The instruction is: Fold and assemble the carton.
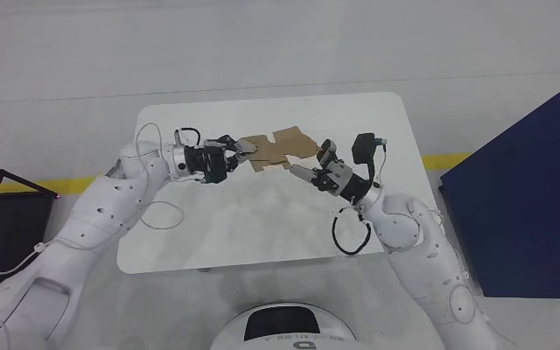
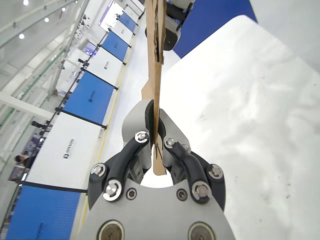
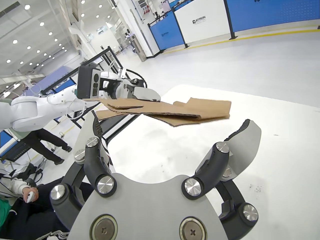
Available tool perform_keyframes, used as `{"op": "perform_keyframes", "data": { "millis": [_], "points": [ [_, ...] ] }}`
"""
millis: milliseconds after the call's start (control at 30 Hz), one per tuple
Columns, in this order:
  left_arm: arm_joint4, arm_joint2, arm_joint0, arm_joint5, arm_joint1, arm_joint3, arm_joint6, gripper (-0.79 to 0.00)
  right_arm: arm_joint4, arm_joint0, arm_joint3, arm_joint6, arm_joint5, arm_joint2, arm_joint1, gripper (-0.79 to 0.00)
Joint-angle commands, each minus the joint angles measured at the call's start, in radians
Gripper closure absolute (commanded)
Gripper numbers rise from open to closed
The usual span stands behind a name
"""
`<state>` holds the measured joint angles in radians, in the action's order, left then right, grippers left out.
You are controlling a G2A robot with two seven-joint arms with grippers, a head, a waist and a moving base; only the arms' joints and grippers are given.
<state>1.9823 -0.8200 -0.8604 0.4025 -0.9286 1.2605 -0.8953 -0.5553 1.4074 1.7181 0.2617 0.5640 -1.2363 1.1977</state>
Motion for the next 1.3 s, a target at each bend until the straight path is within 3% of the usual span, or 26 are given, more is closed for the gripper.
{"op": "perform_keyframes", "data": {
  "millis": [0, 300, 367, 400, 533, 833, 933, 1267],
  "points": [
    [0.029, -0.012, -0.011, -0.052, 0.004, 0.014, 0.012, 0.0, 0.042, -0.006, -0.006, 0.032, -0.019, -0.001, -0.001, -0.785],
    [0.095, -0.067, -0.061, -0.154, 0.019, 0.077, 0.057, 0.0, 0.09, -0.03, -0.01, 0.135, -0.046, 0.003, -0.006, -0.72],
    [0.126, -0.069, -0.071, -0.165, 0.021, 0.096, 0.071, 0.0, 0.093, -0.033, -0.012, 0.147, -0.042, 0.004, -0.007, -0.68],
    [0.125, -0.072, -0.076, -0.167, 0.022, 0.101, 0.071, 0.0, 0.086, -0.036, -0.015, 0.151, -0.051, 0.004, -0.007, -0.588],
    [0.138, -0.088, -0.091, -0.204, 0.023, 0.118, 0.084, 0.0, 0.067, -0.046, -0.024, 0.153, -0.085, 0.013, -0.006, -0.48],
    [0.187, -0.114, -0.115, -0.246, 0.025, 0.147, 0.106, 0.0, 0.081, -0.06, -0.038, 0.152, -0.101, 0.029, -0.005, -0.505],
    [0.233, -0.119, -0.122, -0.277, 0.027, 0.16, 0.124, 0.0, 0.135, -0.061, -0.042, 0.167, -0.075, 0.026, -0.006, -0.468],
    [0.375, -0.127, -0.153, -0.365, 0.028, 0.2, 0.173, 0.0, 0.299, -0.068, -0.057, 0.234, -0.045, -0.008, -0.014, -0.499]
  ]
}}
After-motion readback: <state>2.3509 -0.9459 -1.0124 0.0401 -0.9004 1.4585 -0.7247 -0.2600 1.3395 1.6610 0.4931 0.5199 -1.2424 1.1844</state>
